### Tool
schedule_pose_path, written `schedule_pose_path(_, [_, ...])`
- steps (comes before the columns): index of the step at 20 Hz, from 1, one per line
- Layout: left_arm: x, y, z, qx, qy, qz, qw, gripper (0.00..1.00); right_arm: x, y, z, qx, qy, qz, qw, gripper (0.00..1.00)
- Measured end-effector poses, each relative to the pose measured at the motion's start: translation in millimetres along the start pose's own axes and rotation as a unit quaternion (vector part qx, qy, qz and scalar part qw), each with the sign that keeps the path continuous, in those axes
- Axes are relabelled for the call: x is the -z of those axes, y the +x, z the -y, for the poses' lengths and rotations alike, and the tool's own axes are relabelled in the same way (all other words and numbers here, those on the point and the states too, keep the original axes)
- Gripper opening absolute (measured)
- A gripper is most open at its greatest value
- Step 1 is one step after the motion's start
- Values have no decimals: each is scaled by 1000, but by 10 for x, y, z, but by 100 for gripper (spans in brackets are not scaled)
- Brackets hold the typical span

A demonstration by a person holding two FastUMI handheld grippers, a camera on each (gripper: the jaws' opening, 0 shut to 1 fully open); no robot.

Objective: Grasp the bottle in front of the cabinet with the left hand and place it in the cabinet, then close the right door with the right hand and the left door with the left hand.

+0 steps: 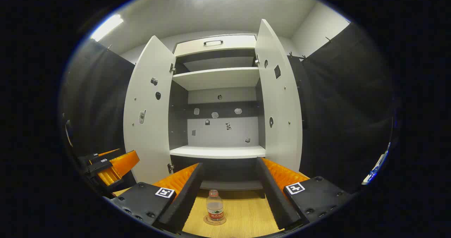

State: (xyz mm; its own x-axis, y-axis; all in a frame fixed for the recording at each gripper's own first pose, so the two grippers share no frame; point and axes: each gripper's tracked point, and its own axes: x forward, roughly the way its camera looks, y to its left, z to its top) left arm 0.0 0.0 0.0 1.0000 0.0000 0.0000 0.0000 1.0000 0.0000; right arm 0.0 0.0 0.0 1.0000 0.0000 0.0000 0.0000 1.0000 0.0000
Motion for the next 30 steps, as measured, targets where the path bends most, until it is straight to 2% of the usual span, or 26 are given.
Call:
schedule_pose_path(1, [-4, -2, -4, 0, 1, 1, 1000, 94, -5, -8, -3, -1, 1, 0, 1000, 98])
schedule_pose_path(17, [17, -8, -40, -2, 0, 0, 1000, 94, 27, -10, 45, 7, 2, -2, 1000, 98])
schedule_pose_path(21, [80, 73, -1, 5, -19, -5, 1000, 94, 70, -19, 50, 5, 9, -8, 1000, 98])
schedule_pose_path(23, [149, 185, 159, 31, -33, -11, 999, 94, 96, -17, 83, 7, 12, -13, 1000, 98])
schedule_pose_path(27, [440, 459, 771, 119, -60, -30, 991, 94, 91, -52, 175, 17, 6, -17, 1000, 98])
schedule_pose_path(29, [745, 602, 1038, 145, -51, -46, 987, 95, 74, -74, 245, 25, 0, -17, 1000, 98])
schedule_pose_path(30, [940, 679, 1125, 148, -40, -56, 987, 92, 73, -88, 298, 32, -4, -17, 999, 98])
